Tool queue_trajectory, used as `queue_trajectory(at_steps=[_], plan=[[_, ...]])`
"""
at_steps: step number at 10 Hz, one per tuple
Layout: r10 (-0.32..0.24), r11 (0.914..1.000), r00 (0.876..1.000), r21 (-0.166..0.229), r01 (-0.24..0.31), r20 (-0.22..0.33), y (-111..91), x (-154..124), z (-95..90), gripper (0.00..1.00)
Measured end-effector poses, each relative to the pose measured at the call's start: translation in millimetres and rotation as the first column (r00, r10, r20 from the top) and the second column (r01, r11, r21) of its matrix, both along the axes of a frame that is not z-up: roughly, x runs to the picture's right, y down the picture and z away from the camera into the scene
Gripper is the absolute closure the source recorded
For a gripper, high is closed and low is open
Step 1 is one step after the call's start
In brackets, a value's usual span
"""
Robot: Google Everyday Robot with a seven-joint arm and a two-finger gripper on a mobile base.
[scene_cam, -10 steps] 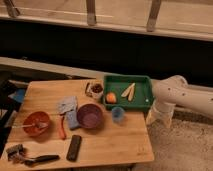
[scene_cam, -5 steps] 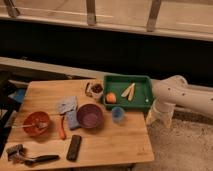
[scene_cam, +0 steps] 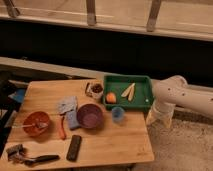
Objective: Place eraser in tray
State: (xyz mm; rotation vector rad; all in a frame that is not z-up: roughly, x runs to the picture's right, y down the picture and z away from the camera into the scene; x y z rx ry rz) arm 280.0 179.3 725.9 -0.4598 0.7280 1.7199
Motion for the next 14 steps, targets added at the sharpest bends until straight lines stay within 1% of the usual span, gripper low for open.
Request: queue_trajectory(at_steps=[3,4,6,7,9,11,12,13,14], plan=[[0.001,1.0000,1.000,-0.001,-0.001,-0.002,0,0,-0.2,0.35],[-0.005,1.0000,1.000,0.001,0.005,-0.007,-1,0,-0.3,0.35],[-0.034,0.9994,0.999,0.010,0.034,0.009,-10,-11,0.1,0.35],[-0.054,0.9984,0.998,0.018,0.053,0.033,-16,-26,-0.1,0.35],[-0.096,0.9948,0.990,0.042,0.092,0.107,-29,-72,-1.0,0.35],[-0.138,0.9896,0.971,0.067,0.127,0.196,-39,-129,-6.0,0.35],[-0.157,0.9867,0.958,0.080,0.142,0.238,-41,-156,-11.3,0.35],[-0.181,0.9825,0.941,0.094,0.161,0.285,-41,-186,-18.2,0.35],[-0.209,0.9772,0.918,0.109,0.182,0.336,-40,-220,-27.1,0.35]])
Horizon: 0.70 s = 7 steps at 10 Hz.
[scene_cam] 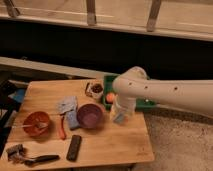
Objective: Place eraser in tray
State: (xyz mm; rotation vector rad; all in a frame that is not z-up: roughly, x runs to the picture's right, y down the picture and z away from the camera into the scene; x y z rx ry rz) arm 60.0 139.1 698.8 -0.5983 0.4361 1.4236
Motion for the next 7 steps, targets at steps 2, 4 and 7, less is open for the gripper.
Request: queue_trajectory(at_steps=[2,4,7], plan=[[-0.040,0.9992,0.995,0.007,0.040,0.096,8,-56,-21.4,0.35],[-0.088,0.9958,0.981,0.037,0.083,0.171,19,-94,-45.4,0.35],[-0.088,0.9959,0.981,0.037,0.082,0.173,20,-94,-46.3,0.35]])
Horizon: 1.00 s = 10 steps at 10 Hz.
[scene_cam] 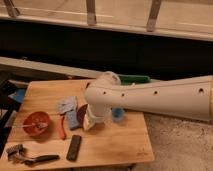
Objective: Place eraser in tray
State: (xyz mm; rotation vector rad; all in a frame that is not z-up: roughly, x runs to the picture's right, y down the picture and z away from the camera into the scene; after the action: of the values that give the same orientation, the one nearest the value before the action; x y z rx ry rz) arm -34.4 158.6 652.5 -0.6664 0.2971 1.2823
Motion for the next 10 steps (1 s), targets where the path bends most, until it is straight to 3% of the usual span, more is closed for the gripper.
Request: queue_trajectory(at_steps=[2,5,8,10], plan=[[-0.015,0.9999,1.000,-0.001,0.015,0.019,5,-8,1.3,0.35],[-0.081,0.9964,0.993,-0.019,0.083,0.081,25,-66,4.7,0.35],[-0.167,0.9842,0.978,-0.036,0.173,0.128,53,-141,11.8,0.35],[-0.205,0.9758,0.973,-0.058,0.211,0.104,73,-159,29.6,0.35]])
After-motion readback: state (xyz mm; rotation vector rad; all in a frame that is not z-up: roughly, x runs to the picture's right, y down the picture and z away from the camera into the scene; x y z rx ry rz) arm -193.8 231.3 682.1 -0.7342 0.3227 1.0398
